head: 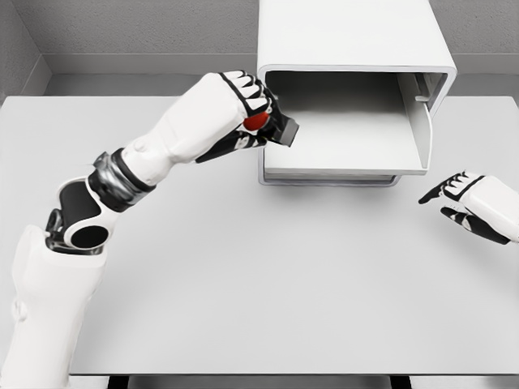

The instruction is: Slide open multi-storey tabletop storage cabinets and put open load switch and slide close multi-storey tabletop storage cabinets

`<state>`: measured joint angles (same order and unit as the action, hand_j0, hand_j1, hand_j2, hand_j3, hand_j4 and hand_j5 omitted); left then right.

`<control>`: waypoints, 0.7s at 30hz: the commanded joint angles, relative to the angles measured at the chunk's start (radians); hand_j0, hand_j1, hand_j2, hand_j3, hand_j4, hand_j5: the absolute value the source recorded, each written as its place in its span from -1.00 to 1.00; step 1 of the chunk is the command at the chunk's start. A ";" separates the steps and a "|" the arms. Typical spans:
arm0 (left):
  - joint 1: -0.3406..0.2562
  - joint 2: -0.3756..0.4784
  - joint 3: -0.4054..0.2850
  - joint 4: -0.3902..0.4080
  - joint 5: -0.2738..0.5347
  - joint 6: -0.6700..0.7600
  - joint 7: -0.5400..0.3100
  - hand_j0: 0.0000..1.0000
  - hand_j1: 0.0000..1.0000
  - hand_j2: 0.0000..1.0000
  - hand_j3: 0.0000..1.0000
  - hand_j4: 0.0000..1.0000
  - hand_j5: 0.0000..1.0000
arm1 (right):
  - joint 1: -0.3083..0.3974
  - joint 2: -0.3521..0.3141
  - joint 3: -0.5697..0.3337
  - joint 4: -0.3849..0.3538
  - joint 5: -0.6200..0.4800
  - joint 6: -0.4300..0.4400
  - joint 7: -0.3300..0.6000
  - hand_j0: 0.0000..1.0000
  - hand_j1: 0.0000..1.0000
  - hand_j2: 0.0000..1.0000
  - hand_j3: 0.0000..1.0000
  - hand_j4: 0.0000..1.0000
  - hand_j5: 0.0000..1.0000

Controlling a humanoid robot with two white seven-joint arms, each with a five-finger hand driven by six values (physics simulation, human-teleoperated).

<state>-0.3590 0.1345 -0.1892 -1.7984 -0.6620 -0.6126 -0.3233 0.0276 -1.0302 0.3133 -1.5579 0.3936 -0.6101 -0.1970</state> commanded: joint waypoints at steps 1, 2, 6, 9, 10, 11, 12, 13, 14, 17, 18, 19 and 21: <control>0.000 -0.023 -0.007 0.001 -0.007 0.002 0.000 -0.26 -0.26 -0.26 -0.26 -0.26 -0.26 | 0.000 0.005 -0.003 -0.019 0.001 -0.001 -0.001 0.18 0.18 0.18 0.18 0.18 0.18; 0.000 -0.026 -0.009 0.001 -0.007 0.002 0.000 -0.26 -0.26 -0.26 -0.26 -0.26 -0.26 | 0.000 0.005 -0.003 -0.019 0.001 -0.001 -0.001 0.18 0.18 0.18 0.18 0.18 0.18; -0.006 -0.047 -0.016 0.002 -0.028 0.002 0.000 -0.26 -0.26 -0.26 -0.26 -0.26 -0.26 | 0.003 0.021 -0.002 -0.019 0.002 -0.001 0.001 0.18 0.18 0.18 0.18 0.18 0.18; -0.008 -0.053 -0.029 0.002 -0.028 0.002 0.000 -0.26 -0.26 -0.26 -0.26 -0.26 -0.26 | 0.003 0.024 -0.002 -0.019 0.004 -0.001 0.001 0.18 0.18 0.18 0.18 0.18 0.18; -0.008 -0.056 -0.032 0.004 -0.030 0.002 0.000 -0.26 -0.26 -0.26 -0.26 -0.26 -0.26 | 0.003 0.024 -0.002 -0.019 0.004 -0.001 0.001 0.18 0.18 0.18 0.18 0.18 0.18; -0.006 -0.067 -0.032 0.005 -0.037 0.002 0.000 -0.26 -0.26 -0.26 -0.26 -0.26 -0.26 | 0.003 0.027 -0.002 -0.021 0.007 -0.001 0.001 0.18 0.18 0.18 0.18 0.18 0.18; -0.008 -0.075 -0.032 0.008 -0.065 0.002 0.000 -0.26 -0.26 -0.26 -0.26 -0.26 -0.26 | 0.003 0.027 -0.002 -0.022 0.008 -0.001 0.001 0.18 0.18 0.18 0.18 0.18 0.18; -0.006 -0.089 -0.032 0.008 -0.073 0.002 0.000 -0.26 -0.26 -0.26 -0.26 -0.26 -0.26 | 0.003 0.027 -0.002 -0.036 0.010 -0.001 0.001 0.18 0.18 0.18 0.18 0.18 0.18; -0.008 -0.092 -0.032 0.010 -0.082 0.002 0.000 -0.26 -0.26 -0.26 -0.26 -0.26 -0.26 | 0.006 0.027 -0.003 -0.039 0.011 -0.001 0.001 0.18 0.18 0.18 0.18 0.18 0.18; -0.006 -0.116 -0.032 0.013 -0.116 0.002 0.000 -0.25 -0.25 -0.25 -0.25 -0.25 -0.25 | 0.011 0.027 -0.005 -0.041 0.013 -0.001 -0.001 0.18 0.18 0.18 0.18 0.18 0.18; -0.008 -0.122 -0.035 0.013 -0.131 0.002 0.000 -0.25 -0.25 -0.25 -0.25 -0.25 -0.25 | 0.011 0.027 -0.005 -0.041 0.013 -0.001 0.001 0.18 0.18 0.18 0.18 0.18 0.18; -0.006 -0.133 -0.041 0.013 -0.146 0.002 0.000 -0.25 -0.25 -0.25 -0.25 -0.25 -0.25 | 0.011 0.027 -0.005 -0.042 0.013 -0.001 0.001 0.18 0.18 0.18 0.18 0.18 0.18; -0.006 -0.135 -0.052 0.013 -0.153 0.002 0.000 -0.25 -0.25 -0.25 -0.25 -0.25 -0.25 | 0.012 0.027 -0.007 -0.050 0.013 -0.001 0.001 0.18 0.18 0.18 0.18 0.18 0.18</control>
<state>-0.3651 0.0103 -0.2326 -1.7859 -0.8036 -0.6125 -0.3246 0.0399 -1.0018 0.3079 -1.6017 0.4121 -0.6101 -0.1959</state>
